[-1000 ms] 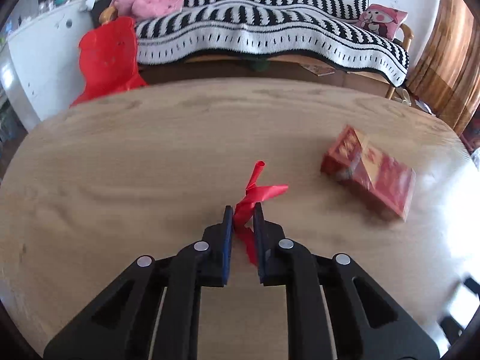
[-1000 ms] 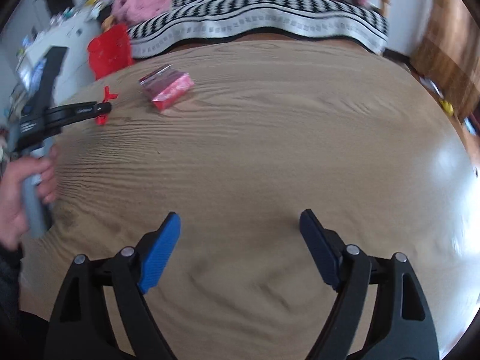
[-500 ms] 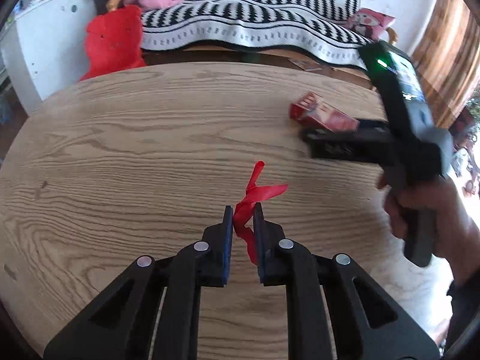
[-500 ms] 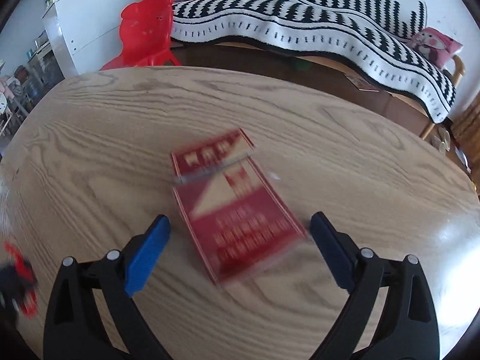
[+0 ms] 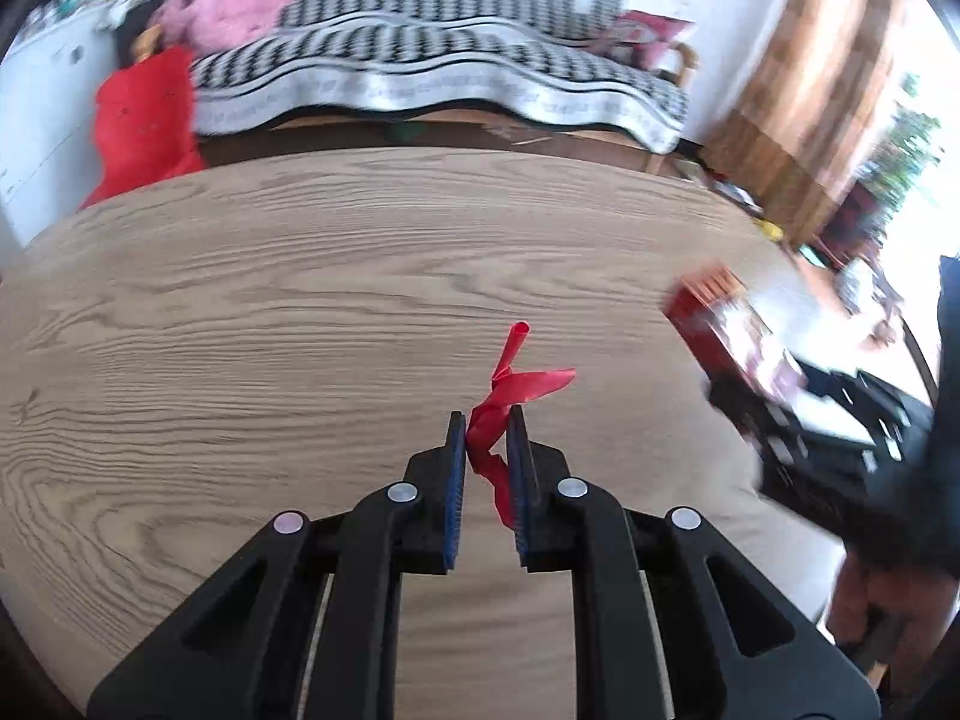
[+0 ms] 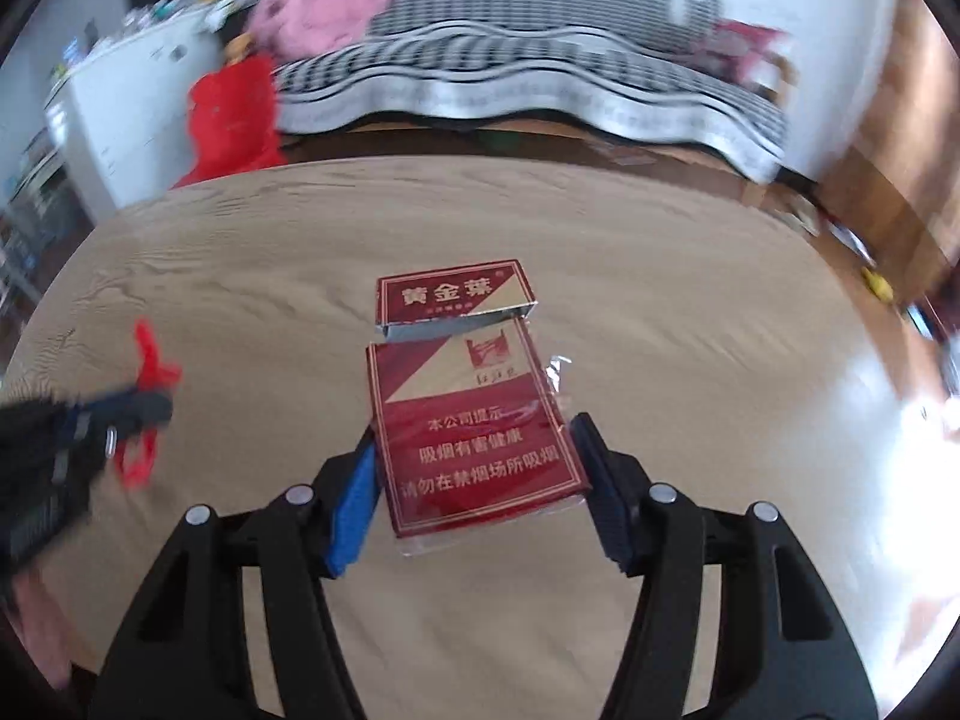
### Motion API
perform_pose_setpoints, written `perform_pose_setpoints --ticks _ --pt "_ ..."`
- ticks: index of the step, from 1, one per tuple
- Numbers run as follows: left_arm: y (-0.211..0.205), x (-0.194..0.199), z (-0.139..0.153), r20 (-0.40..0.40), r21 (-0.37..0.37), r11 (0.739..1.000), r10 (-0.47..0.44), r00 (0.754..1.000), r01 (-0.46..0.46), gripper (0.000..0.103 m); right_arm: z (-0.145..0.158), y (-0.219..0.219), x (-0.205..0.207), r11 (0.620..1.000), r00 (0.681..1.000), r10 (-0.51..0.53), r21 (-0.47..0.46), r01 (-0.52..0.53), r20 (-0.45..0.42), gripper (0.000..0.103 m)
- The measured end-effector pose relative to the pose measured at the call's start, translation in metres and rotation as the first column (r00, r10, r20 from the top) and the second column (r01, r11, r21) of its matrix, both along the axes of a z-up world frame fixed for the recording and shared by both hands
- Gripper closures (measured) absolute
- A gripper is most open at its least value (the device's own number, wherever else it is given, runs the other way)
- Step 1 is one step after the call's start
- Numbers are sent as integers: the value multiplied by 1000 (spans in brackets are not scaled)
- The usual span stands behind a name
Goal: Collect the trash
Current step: 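Carry the box and ribbon over the bin and open both tools to drop them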
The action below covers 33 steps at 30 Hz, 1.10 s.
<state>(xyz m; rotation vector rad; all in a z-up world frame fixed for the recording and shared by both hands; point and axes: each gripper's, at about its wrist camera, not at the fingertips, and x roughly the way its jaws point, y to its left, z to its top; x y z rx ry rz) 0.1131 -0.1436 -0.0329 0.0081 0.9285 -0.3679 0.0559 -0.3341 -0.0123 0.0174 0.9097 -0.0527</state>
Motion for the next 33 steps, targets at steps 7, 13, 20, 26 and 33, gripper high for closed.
perform_pose_setpoints --ticks 7,13,20,26,33 --pt "-105 -80 13 49 -36 974 -224 973 226 90 -16 -121 -176 944 944 -330 -21 330 -16 43" --pt "-205 -163 11 69 -41 904 -423 903 426 90 -37 -199 -276 850 851 -524 34 525 -40 43" --pt "-278 -228 -15 83 -18 810 -583 808 586 90 -78 -249 -320 782 788 -598 112 614 -145 43" --pt "-301 -233 -30 53 -9 795 -605 795 606 90 -101 -276 -324 754 766 -602 155 638 -224 43" --pt "-308 -227 -29 50 -17 802 -595 802 597 90 -114 -290 -307 732 741 -609 160 662 -283 43"
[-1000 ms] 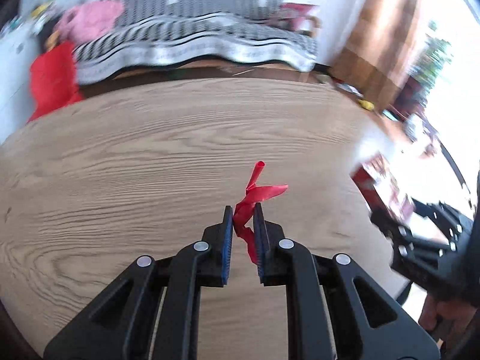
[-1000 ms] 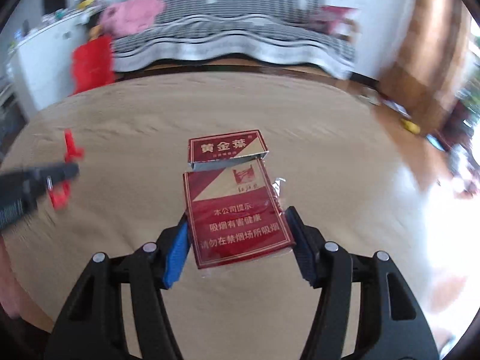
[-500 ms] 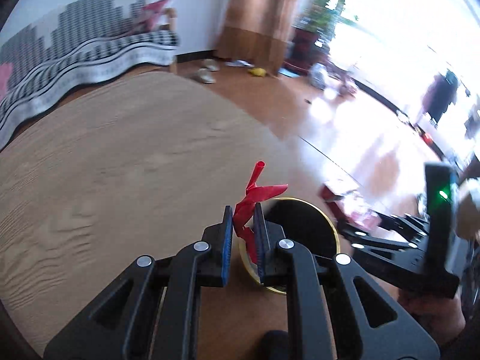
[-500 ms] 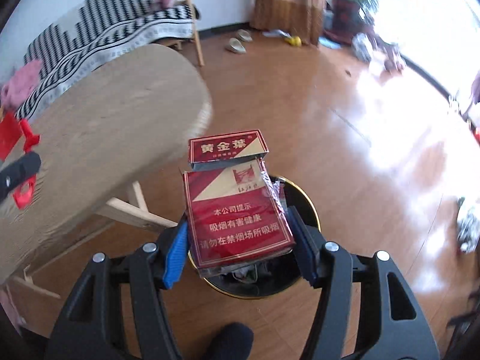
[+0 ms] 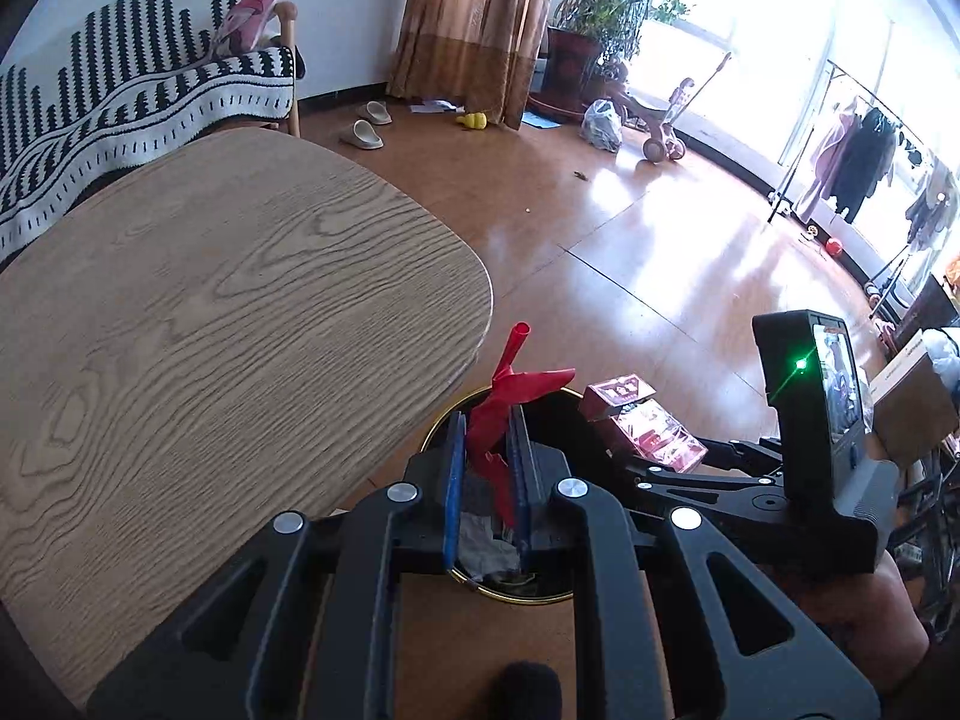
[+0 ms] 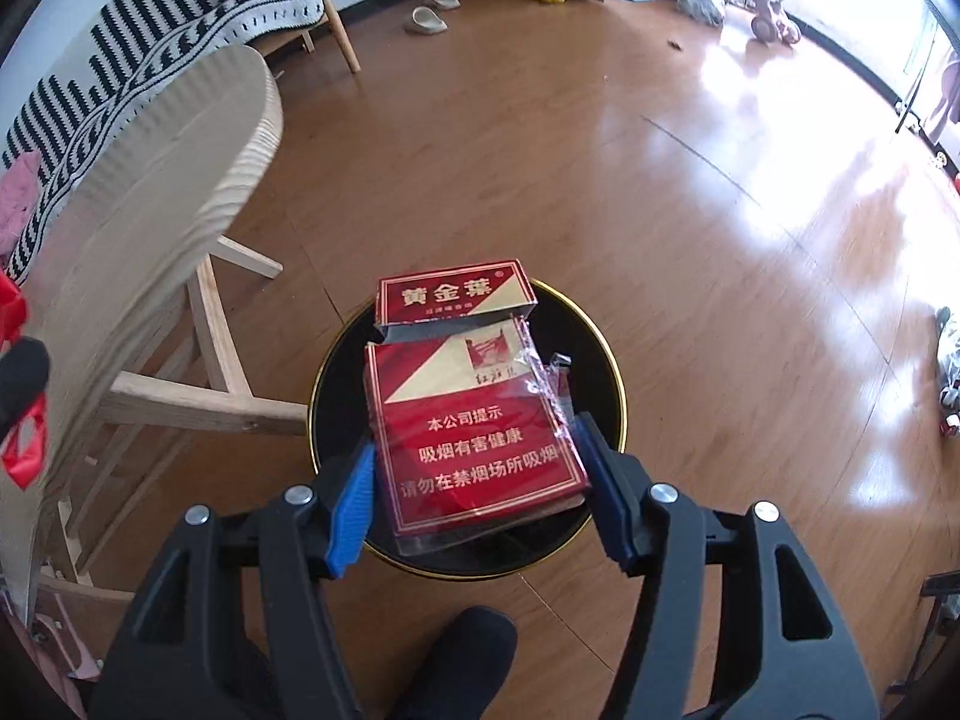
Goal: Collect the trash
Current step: 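Carry the box and ribbon over the bin and open both tools to drop them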
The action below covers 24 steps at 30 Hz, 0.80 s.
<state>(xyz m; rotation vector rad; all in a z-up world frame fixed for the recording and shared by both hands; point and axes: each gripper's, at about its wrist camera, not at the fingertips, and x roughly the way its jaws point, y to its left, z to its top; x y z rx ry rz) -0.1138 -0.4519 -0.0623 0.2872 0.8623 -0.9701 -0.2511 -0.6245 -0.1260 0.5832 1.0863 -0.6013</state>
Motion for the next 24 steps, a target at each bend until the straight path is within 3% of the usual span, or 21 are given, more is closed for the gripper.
perform_pose_setpoints --ticks 10,12,14,24 --pt "-11 -1 -4 -15 5 1000 -3 1000 3 90 0 -5 -3 1000 1000 -11 10 11 20 42" --pt "-13 -1 -6 -17 8 1000 -10 1000 10 90 2 -7 -4 1000 999 -18 17 18 36 38" --pt "-14 -4 -7 -15 13 1000 -17 1000 17 90 4 -8 -5 999 998 -28 20 27 48 27" --pt "-24 -9 -16 -24 23 997 -72 997 73 90 12 -14 -13 998 996 -65 13 64 65 23"
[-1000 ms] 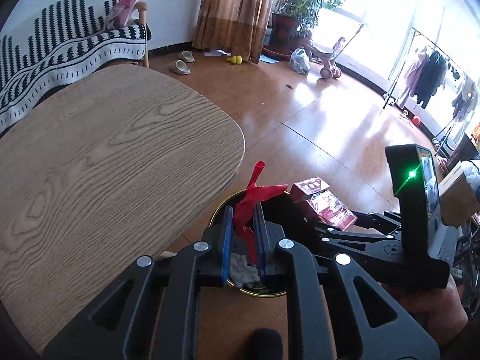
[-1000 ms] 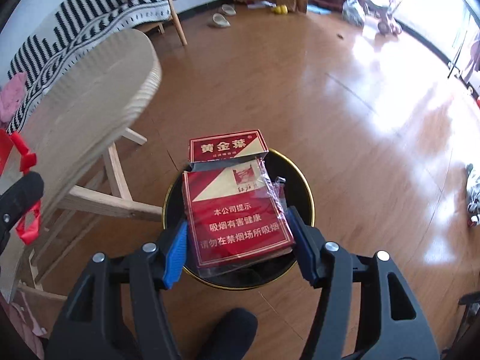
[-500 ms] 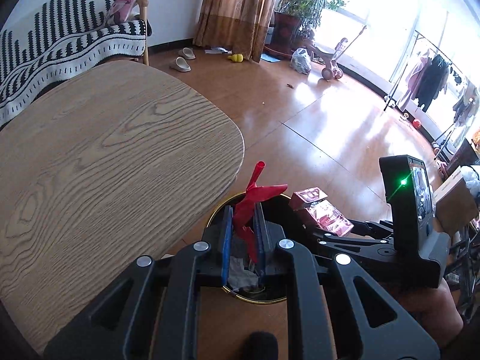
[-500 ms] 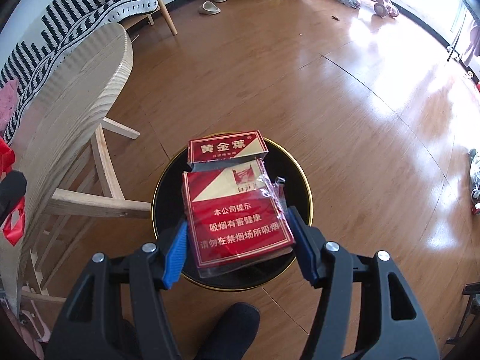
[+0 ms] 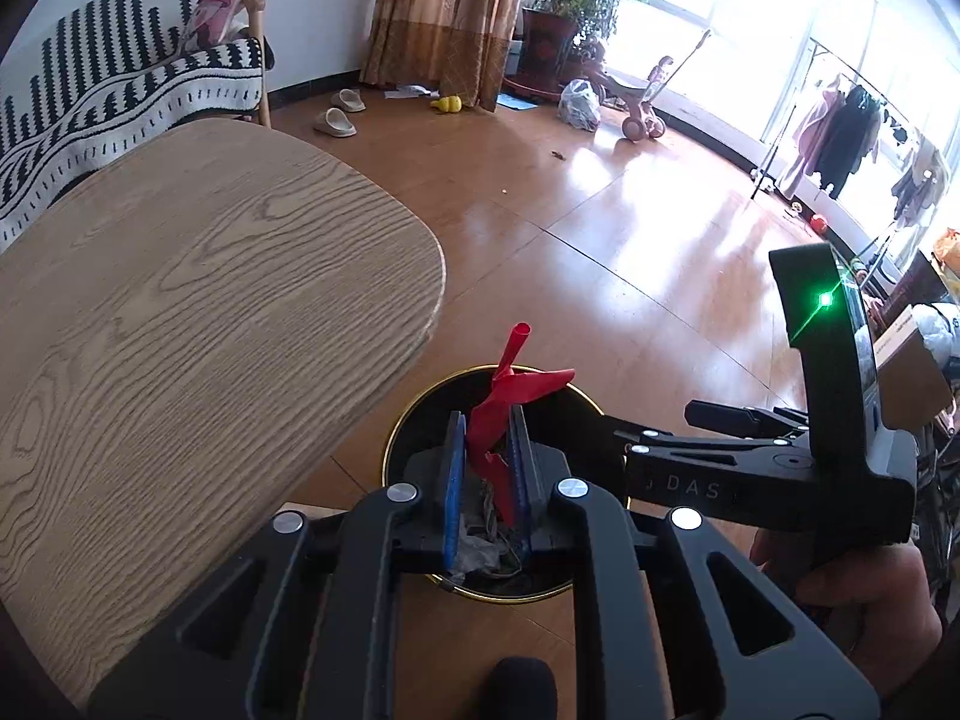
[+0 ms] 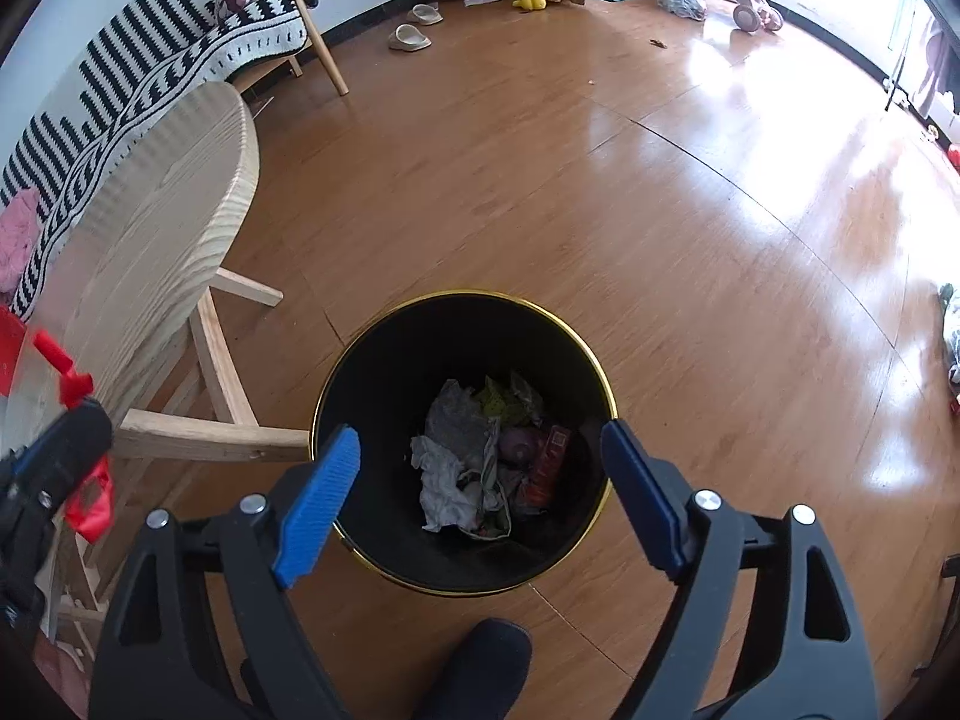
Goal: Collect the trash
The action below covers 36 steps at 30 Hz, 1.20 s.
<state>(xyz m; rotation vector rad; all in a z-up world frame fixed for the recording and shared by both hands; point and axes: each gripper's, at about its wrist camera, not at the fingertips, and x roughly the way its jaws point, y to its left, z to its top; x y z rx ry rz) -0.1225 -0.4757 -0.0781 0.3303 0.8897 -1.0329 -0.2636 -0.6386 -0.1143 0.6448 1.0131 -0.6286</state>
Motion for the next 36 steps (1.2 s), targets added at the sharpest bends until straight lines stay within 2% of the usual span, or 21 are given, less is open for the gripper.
perform_pose_setpoints --ticks 8,15,16,19,20,27,28,32,36 --pt "-24 -1 -16 -36 3 997 -79 996 79 90 9 -17 -19 995 995 -99 -20 100 9 22" --pt "-35 -2 -28 -54 15 994 -105 993 106 89 8 -20 -28 993 993 -119 -26 119 4 22" --pt "-37 -3 -28 -52 13 994 -112 992 112 83 8 -21 -29 992 993 -121 -28 121 3 22" --pt "-38 -3 -25 -37 -4 993 -121 992 121 46 9 -25 -33 990 991 -135 -27 135 8 22" --pt "-36 -3 -22 -28 -16 993 -118 993 117 39 10 -26 -34 990 990 -138 -26 138 11 22" --pt "-7 4 0 11 -43 995 -90 996 91 17 32 -19 -26 992 992 -119 -47 121 42 22" --pt "5 9 7 25 -47 997 -68 997 69 12 39 -14 -21 993 993 -102 -61 105 50 22" --pt "51 33 31 75 -53 998 34 997 -30 9 64 15 5 992 996 -30 -119 40 82 20" --pt "112 61 52 177 -39 985 171 969 -166 7 91 61 45 982 990 94 -176 -74 108 19"
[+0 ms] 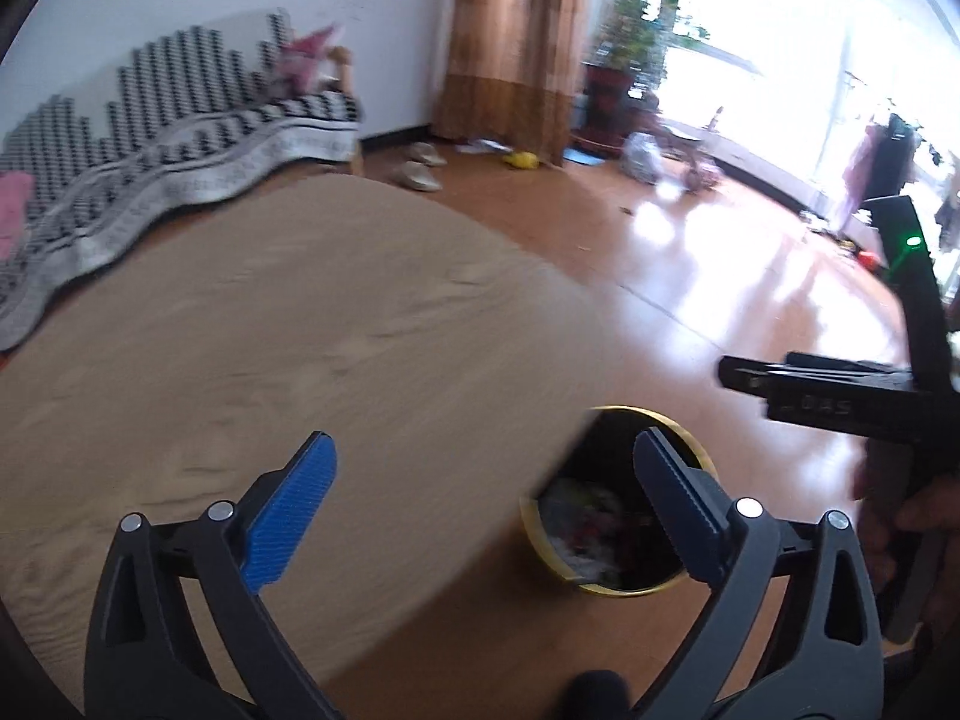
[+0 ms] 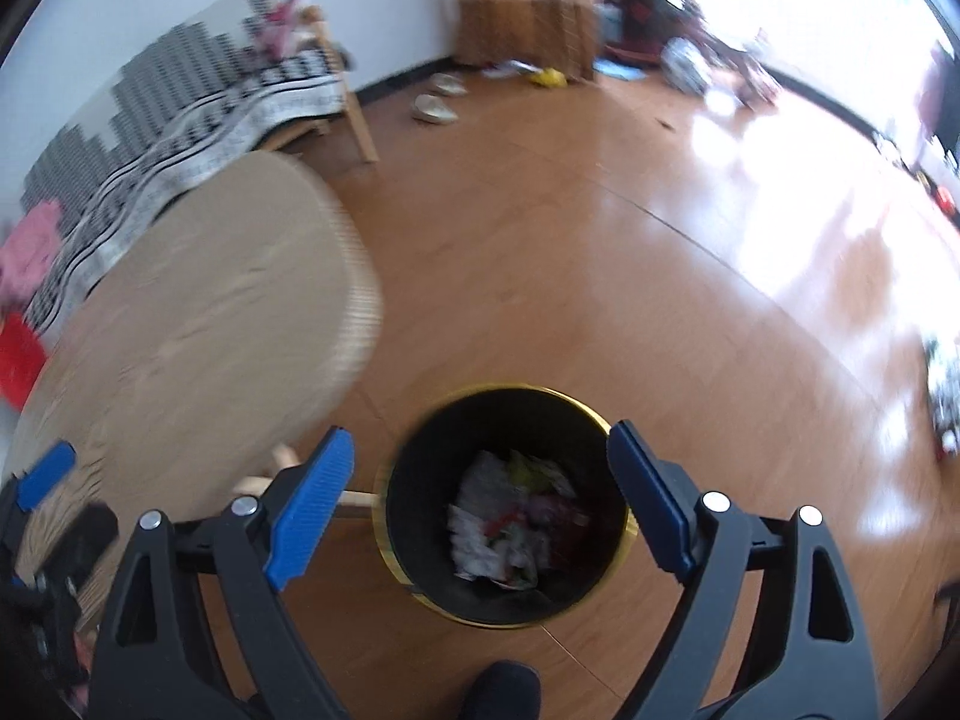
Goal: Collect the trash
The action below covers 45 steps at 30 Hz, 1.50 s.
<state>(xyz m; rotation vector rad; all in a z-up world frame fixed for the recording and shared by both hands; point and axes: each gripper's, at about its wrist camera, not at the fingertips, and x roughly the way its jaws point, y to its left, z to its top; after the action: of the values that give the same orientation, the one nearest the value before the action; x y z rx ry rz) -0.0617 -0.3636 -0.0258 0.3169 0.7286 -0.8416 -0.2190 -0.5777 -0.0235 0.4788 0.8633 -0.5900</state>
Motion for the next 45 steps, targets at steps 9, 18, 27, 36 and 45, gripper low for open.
perform_pose_setpoints --ticks 9,18,27,36,45 --pt "190 71 33 87 15 922 384 919 -386 7 50 157 110 939 940 333 -120 -324 73 16" --pt "328 117 42 40 -31 791 612 790 -611 7 50 295 179 819 826 562 -179 -546 51 15" --pt "361 126 41 45 -27 753 658 752 -658 7 35 338 208 782 796 605 -196 -592 11 15" --pt "359 124 43 49 -30 759 651 758 -650 7 33 336 208 782 795 607 -188 -595 9 15" --pt "351 124 44 51 -26 763 647 761 -646 7 33 332 203 786 800 600 -189 -588 6 15"
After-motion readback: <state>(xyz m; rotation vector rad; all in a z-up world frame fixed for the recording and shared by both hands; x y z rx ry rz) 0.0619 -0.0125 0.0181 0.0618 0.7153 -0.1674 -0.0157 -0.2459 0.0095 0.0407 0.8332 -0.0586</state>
